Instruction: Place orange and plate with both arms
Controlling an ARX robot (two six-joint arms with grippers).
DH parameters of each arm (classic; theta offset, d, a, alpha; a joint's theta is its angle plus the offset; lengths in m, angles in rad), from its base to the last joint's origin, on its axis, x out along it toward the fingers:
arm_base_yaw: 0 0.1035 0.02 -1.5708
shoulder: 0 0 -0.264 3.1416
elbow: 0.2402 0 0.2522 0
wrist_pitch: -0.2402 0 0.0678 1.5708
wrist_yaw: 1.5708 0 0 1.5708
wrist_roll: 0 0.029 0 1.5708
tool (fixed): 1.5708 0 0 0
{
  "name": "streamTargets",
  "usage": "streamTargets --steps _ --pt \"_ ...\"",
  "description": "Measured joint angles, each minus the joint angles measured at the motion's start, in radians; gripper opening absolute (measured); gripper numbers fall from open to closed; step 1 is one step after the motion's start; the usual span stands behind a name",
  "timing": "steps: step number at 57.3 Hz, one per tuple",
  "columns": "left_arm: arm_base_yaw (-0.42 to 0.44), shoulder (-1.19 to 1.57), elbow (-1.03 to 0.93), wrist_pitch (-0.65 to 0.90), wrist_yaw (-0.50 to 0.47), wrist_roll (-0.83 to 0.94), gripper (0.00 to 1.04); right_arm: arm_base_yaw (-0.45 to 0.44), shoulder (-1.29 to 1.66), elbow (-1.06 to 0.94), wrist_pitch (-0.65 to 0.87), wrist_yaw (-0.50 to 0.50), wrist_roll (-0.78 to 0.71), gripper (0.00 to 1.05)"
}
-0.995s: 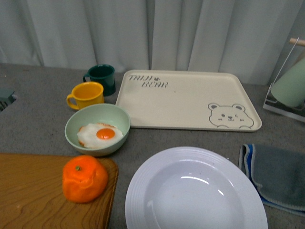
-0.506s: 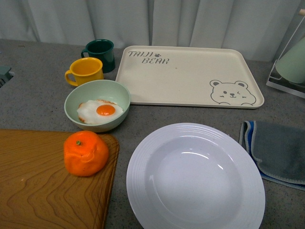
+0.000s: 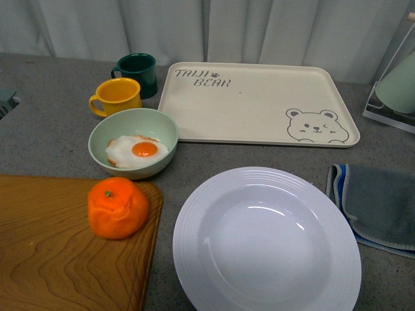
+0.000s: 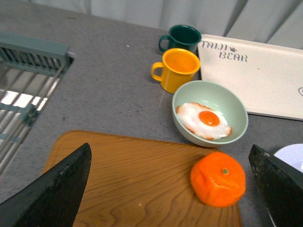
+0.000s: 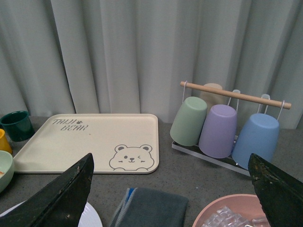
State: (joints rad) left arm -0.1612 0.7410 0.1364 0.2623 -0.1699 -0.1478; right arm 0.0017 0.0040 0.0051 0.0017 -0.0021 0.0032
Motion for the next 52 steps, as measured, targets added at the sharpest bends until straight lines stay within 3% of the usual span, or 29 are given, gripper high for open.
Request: streamTargets --steps 10,19,52 --pt "-0.059 0.388 0.094 0.189 0.064 -0.066 0.98 0.0 0.0 0.0 0.0 0.0 0.0 0.95" --pt "-0.096 0.652 0.182 0.208 0.079 -0.097 0.98 0.0 0.0 0.0 0.0 0.0 0.0 0.95" --pt "-0.185 0.93 0.33 0.168 0.166 -0.11 0.98 0.0 0.0 0.0 0.0 0.0 0.0 0.95"
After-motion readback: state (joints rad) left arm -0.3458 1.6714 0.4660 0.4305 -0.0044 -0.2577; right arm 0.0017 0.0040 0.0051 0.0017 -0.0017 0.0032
